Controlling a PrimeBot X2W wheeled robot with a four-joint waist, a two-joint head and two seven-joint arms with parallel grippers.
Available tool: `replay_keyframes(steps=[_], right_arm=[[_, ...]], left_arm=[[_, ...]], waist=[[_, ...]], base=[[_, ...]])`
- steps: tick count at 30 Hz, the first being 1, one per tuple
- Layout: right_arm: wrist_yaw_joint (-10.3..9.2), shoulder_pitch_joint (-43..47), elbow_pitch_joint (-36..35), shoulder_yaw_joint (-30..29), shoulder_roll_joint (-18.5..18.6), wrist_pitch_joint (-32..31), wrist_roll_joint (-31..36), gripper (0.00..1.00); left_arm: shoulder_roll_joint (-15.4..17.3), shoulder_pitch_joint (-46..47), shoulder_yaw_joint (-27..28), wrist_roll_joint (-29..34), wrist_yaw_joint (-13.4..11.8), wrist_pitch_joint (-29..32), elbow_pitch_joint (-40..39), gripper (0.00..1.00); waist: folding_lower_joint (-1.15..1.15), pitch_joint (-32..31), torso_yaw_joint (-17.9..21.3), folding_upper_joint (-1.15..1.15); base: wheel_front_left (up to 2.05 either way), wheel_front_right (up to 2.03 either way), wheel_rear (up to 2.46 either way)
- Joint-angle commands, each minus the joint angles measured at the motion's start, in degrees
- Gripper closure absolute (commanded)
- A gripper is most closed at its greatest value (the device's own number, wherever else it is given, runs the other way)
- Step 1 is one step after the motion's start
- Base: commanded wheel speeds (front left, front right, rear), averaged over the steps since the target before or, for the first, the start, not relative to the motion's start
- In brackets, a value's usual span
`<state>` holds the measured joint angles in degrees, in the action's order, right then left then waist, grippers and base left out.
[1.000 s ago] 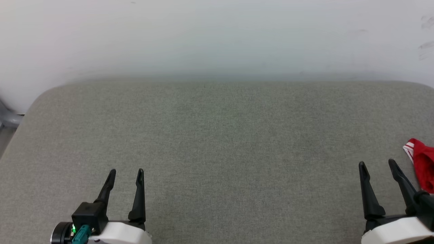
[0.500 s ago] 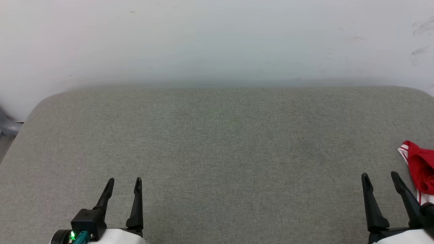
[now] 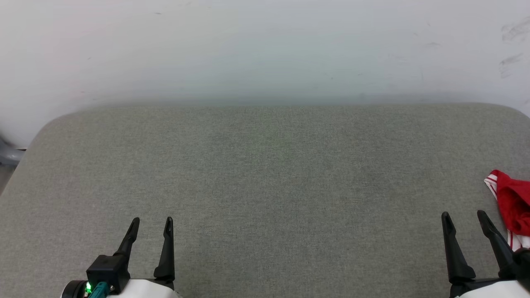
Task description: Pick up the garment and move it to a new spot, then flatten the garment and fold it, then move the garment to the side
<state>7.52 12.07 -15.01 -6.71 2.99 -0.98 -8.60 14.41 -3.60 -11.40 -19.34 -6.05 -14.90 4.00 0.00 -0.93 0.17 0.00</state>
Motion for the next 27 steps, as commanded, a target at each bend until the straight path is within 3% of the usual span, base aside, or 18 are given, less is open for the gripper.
replay_keyframes(steps=[1,4,5,27], right_arm=[[-0.07,-0.07,-0.16,-0.06,-0.2,0.28,-0.03,0.0],[-0.07,-0.19,-0.19,-0.18,-0.2,0.42,-0.2,0.0],[0.0,-0.02,0.21,-0.07,0.0,0.12,-0.02,1.0],[0.0,-4.76,8.19,1.6,1.13,-0.2,-23.19,1.0]], left_arm=[[0.0,0.07,0.05,0.34,0.2,-0.4,0.12,0.0],[-0.05,0.08,0.04,0.26,0.37,-0.4,0.05,0.0],[-0.19,-0.03,0.04,-0.03,0.17,0.04,0.13,1.0],[-2.96,2.56,4.02,-19.64,3.68,5.18,3.39,1.0]], waist=[[0.0,0.03,0.02,0.0],[0.0,0.15,0.02,0.0],[0.0,0.15,0.03,0.0],[0.0,0.31,0.0,0.0]], base=[[0.0,0.0,0.0],[0.0,0.0,0.0],[0.0,0.0,0.0],[0.0,0.0,0.0]])
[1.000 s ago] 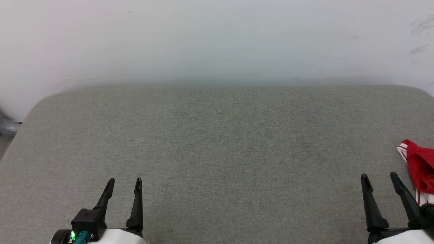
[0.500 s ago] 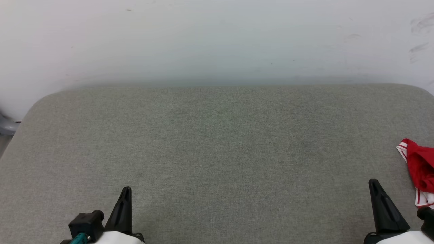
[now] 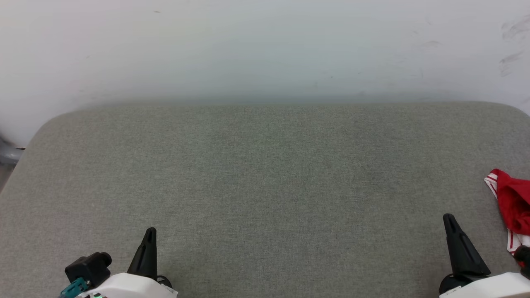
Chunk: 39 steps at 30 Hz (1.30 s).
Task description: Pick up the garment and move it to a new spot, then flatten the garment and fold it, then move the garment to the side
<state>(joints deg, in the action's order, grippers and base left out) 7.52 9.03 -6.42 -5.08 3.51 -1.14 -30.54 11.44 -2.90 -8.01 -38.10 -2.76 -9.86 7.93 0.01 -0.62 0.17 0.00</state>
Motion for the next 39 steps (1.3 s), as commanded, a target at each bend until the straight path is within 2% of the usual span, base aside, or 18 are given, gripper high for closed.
replay_keyframes(steps=[1,20,39], right_arm=[[0.0,-1.93,-0.1,0.03,0.65,-0.07,-2.25,1.0],[-0.01,-5.66,5.51,0.72,1.15,-0.7,-19.68,1.0],[-0.02,-8.51,9.67,0.93,1.27,-1.37,-32.25,1.0]], left_arm=[[-0.1,2.0,0.82,-1.73,0.54,0.36,-0.41,1.0],[-2.11,4.13,4.25,-16.68,3.28,4.47,1.31,1.0],[-3.75,5.57,6.87,-27.55,5.33,7.62,2.61,1.0]], waist=[[0.0,0.01,0.0,0.0],[0.0,0.16,-0.04,0.0],[-0.01,0.3,-0.06,0.0]], base=[[0.0,0.0,0.0],[0.0,0.0,0.0],[0.0,0.0,0.0]])
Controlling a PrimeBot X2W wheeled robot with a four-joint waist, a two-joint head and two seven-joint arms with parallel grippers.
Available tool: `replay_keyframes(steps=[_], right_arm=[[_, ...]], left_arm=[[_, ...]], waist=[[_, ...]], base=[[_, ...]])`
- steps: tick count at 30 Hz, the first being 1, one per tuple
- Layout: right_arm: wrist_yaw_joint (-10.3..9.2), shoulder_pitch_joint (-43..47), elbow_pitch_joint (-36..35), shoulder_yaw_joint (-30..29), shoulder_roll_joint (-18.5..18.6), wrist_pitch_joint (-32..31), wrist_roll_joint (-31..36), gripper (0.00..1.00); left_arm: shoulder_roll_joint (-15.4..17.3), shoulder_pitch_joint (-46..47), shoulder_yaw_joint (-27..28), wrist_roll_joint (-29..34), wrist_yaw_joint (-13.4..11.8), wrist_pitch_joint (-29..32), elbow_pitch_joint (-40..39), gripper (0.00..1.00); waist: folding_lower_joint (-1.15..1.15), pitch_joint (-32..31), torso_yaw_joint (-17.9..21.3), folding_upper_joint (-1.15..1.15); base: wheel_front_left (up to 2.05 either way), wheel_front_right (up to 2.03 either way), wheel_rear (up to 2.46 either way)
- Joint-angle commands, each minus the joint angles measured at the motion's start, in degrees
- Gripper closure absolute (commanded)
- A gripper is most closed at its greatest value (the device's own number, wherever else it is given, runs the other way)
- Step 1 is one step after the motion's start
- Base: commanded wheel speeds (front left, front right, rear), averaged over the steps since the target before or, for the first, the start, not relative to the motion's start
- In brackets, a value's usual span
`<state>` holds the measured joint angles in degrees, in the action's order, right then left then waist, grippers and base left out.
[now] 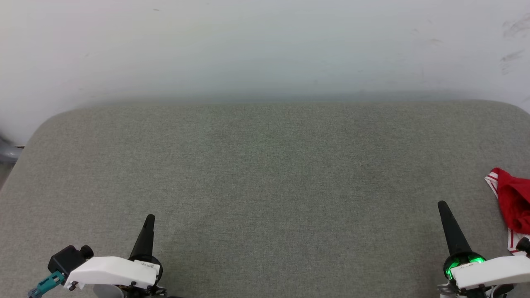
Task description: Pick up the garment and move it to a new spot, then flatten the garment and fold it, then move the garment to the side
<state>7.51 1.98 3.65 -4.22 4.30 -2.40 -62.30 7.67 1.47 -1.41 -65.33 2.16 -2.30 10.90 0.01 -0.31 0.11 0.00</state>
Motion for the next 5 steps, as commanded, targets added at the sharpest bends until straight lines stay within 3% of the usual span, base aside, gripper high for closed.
replay_keyframes(steps=[1,5], right_arm=[[-0.01,-1.65,-0.19,0.08,0.48,-0.15,-1.15,1.0],[-0.01,-2.1,0.69,0.09,0.48,-0.28,-3.6,1.0]], left_arm=[[-0.06,1.31,0.43,-0.86,0.53,0.22,-0.3,1.0],[-0.33,1.67,1.01,-3.04,0.91,0.86,-0.04,1.0]], waist=[[0.0,0.0,0.0,0.0],[0.0,0.03,-0.01,0.0]], base=[[0.0,0.0,0.0],[0.0,0.0,0.0]])
